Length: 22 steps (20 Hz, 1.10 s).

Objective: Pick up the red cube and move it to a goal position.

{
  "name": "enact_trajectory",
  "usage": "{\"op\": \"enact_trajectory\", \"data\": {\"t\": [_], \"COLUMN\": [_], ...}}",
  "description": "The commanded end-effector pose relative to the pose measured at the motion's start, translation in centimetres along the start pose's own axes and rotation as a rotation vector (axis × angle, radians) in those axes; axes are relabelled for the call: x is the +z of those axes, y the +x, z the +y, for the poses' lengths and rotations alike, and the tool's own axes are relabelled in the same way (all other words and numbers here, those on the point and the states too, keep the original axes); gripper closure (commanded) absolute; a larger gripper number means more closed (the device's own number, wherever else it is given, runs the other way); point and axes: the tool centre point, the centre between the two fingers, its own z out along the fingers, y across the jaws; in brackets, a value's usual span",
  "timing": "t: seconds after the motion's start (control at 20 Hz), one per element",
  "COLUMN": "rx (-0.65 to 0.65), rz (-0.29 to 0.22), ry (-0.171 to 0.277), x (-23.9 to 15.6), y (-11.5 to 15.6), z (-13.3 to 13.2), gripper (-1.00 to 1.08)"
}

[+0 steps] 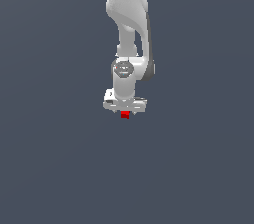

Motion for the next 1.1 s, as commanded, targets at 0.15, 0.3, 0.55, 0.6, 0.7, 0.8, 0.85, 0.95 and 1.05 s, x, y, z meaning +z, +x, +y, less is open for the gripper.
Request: {"op": "enact_trajectory", "data": {"t": [0.15,0.3,0.55,0.6,0.7,0.8,0.85,0.95,1.05], "rx": [0.005,0.005,0.005,0.005,0.005,0.005,0.005,0.005,0.005], "rz": [0.003,0.003,0.003,0.003,0.003,0.003,0.003,0.003,0.003], "ry": [0.003,0.003,0.003,0.003,0.003,0.003,0.003,0.003,0.003], "x": [1.2,1.2,1.2,1.2,1.2,1.1,1.1,0.7,0.2], "y": [-0.4,-0.4,-0.4,-0.4,-0.4,-0.4,-0.4,-0.3,-0.1], "z": [-0.3,-0.3,-0.3,-0.3,-0.3,-0.3,-0.3,-0.4,-0.5], "gripper": [-0.92,1.08,1.08,1.08,1.08,1.08,1.08,1.08,1.08]}}
